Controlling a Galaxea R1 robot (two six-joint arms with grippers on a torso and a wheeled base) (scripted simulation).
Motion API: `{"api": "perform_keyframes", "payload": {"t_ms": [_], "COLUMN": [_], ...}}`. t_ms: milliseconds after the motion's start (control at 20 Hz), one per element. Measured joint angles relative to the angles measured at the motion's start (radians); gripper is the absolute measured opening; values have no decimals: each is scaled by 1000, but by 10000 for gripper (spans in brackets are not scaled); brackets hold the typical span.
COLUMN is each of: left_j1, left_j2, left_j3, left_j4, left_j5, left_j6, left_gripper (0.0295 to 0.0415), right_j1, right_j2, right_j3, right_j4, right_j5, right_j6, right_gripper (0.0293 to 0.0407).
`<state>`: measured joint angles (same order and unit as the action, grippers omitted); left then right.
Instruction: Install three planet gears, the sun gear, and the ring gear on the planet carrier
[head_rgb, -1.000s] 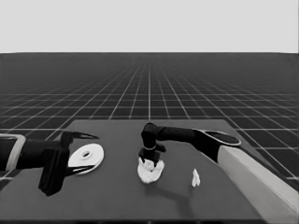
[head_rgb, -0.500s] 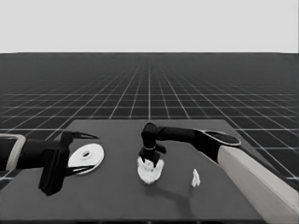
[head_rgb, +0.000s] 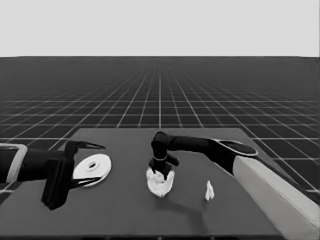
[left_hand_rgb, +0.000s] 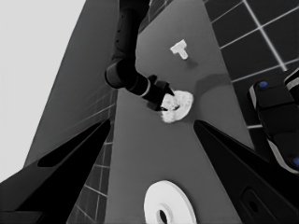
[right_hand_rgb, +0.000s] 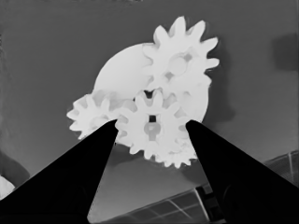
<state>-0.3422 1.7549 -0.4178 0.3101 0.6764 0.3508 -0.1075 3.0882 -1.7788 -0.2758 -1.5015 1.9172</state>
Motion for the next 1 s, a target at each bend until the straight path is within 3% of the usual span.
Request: {"api": "perform_keyframes", "payload": {"t_ms": [1000], "left_j1": [0], "left_j2": [0], "left_j3": [0], "left_j4": [0], "left_j5": [0], "left_j6": [0], "left_gripper": [385], "right_j1": [0], "right_j2": [0], "right_j3": [0], "right_j4": [0], "right_j5": [0], "right_j6": [209], "right_gripper": [309]}}
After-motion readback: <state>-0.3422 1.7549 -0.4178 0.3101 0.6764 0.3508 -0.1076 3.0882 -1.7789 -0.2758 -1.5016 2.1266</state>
